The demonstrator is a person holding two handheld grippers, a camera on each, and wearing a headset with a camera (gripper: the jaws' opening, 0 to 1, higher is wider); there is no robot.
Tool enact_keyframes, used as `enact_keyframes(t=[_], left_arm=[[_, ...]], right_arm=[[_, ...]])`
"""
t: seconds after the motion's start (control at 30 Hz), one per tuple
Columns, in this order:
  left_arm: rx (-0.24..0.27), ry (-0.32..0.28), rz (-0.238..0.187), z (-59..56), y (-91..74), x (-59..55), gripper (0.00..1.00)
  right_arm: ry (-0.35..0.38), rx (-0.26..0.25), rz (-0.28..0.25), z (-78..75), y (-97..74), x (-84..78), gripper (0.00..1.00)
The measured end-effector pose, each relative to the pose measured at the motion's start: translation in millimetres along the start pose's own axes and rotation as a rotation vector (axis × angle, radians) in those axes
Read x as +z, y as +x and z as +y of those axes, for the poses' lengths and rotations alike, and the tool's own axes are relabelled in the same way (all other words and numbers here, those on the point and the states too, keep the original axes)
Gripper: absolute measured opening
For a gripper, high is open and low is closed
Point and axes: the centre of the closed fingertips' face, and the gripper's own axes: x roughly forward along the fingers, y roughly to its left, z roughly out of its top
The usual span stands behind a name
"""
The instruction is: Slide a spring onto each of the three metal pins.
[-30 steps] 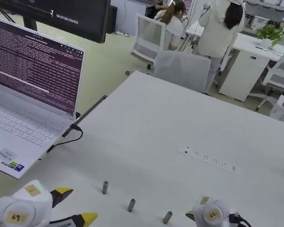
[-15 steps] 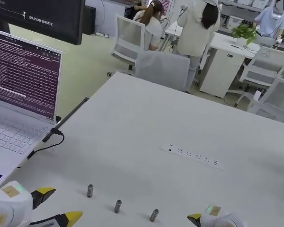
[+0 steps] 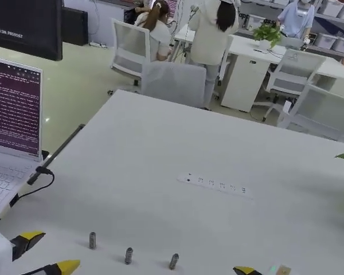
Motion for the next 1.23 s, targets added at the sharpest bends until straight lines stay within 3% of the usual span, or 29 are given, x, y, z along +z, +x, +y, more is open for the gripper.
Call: enact_keyframes(t=[0.3, 0.6, 0.93, 1.23], left_arm=[[0.015, -0.005, -0.015, -2.9, -8.6, 5.0, 0.54], [0.023, -0.030, -0.013, -5.0, -14.3, -0.4, 0.55], [0.027, -0.055, -0.025, -5.4, -12.9, -3.5, 0.55], [0.008, -0.080, -0.003, -13.5, -9.1, -17.7, 0.55]], right_arm=[[0.036, 0.013, -0.021, 24.1, -13.4, -9.4, 0.61], [0.029, 0.040, 0.010, 39.5, -11.0, -18.7, 0.64], [0.012, 0.057, 0.026, 47.5, -2.9, -16.5, 0.66], [0.037, 0.037, 0.035, 48.6, -6.6, -27.3, 0.65]])
